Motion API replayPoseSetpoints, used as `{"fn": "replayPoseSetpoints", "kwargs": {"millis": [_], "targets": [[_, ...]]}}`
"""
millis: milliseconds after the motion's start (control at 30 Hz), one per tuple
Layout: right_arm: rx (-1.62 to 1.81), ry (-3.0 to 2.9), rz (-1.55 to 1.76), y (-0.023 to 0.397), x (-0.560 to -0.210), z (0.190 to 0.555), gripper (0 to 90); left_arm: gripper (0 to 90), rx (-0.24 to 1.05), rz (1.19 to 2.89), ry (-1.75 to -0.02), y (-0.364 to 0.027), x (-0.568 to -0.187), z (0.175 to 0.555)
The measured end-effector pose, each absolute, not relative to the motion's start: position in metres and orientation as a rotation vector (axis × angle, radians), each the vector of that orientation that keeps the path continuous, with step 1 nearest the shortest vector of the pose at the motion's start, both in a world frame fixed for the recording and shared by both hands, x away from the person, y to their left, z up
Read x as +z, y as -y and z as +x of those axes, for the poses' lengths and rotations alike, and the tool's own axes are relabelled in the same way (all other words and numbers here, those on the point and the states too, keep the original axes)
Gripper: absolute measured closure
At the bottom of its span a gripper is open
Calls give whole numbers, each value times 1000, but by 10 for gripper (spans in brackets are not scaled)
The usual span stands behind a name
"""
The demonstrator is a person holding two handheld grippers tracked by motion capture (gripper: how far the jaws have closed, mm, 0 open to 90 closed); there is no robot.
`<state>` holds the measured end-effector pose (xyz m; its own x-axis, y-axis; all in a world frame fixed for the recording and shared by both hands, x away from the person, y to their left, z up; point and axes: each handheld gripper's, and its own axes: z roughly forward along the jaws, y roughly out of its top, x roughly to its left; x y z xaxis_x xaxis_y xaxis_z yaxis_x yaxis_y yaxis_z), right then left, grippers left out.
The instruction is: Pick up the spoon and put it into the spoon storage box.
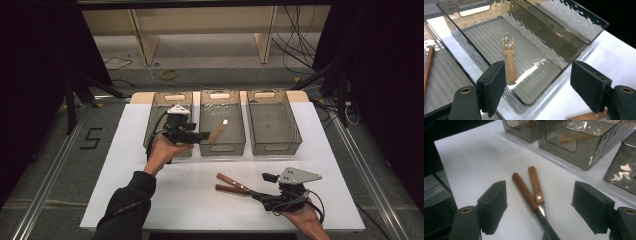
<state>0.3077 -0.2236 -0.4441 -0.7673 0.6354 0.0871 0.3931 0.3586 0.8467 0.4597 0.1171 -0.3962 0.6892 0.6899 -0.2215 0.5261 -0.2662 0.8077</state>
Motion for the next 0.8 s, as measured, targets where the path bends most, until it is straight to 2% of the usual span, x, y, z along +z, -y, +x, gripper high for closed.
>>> {"fn": "replayPoseSetpoints", "kwargs": {"millis": [800], "targets": [[1163, -2555, 698, 193, -426, 321, 297, 243, 258, 1853, -879, -156, -417, 401]]}}
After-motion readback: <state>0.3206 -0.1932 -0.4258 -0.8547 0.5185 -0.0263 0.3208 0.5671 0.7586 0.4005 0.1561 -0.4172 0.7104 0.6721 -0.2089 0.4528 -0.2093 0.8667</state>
